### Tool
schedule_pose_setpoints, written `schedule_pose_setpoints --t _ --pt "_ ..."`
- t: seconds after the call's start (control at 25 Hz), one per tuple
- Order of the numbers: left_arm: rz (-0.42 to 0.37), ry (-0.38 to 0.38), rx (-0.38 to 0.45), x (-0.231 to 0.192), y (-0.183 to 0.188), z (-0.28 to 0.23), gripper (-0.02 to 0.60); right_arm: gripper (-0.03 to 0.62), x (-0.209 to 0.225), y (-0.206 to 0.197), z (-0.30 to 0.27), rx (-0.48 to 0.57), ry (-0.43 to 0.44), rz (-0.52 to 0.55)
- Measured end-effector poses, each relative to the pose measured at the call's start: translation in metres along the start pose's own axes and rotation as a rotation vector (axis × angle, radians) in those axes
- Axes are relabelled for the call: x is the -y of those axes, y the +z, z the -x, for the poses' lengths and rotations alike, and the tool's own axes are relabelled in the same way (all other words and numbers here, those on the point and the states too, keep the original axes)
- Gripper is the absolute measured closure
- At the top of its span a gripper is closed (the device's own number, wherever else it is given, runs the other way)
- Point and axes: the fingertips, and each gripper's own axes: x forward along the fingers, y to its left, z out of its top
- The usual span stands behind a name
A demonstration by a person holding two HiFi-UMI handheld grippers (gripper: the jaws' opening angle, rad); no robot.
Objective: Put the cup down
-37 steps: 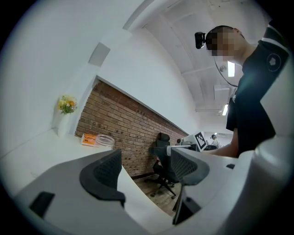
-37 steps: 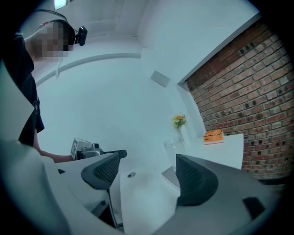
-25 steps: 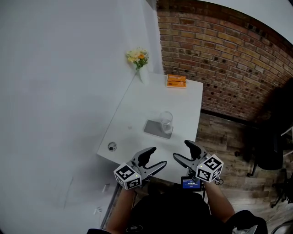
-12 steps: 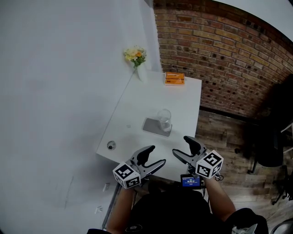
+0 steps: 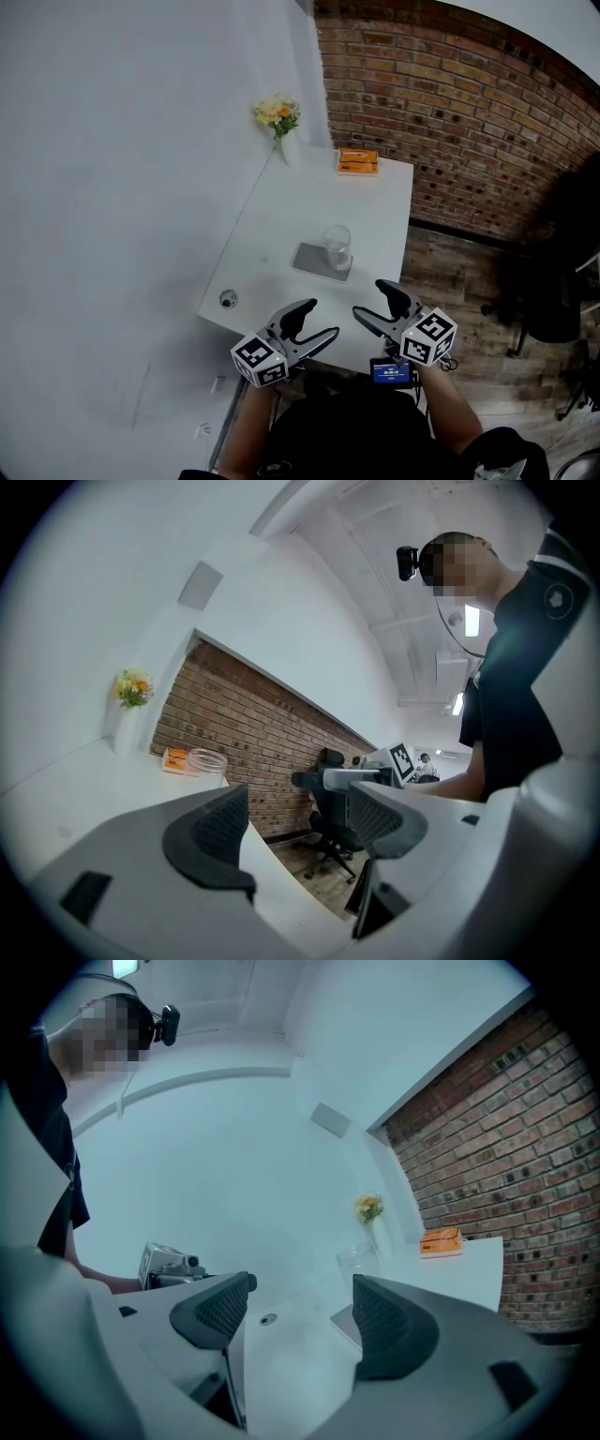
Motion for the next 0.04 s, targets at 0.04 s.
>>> schedule_pose_setpoints --t 0.04 --pt "0.000 0.001 0.000 0.0002 0.0003 -0.0002 0.239 0.230 0.0001 0.0005 0.0001 0.000 0.001 0.000"
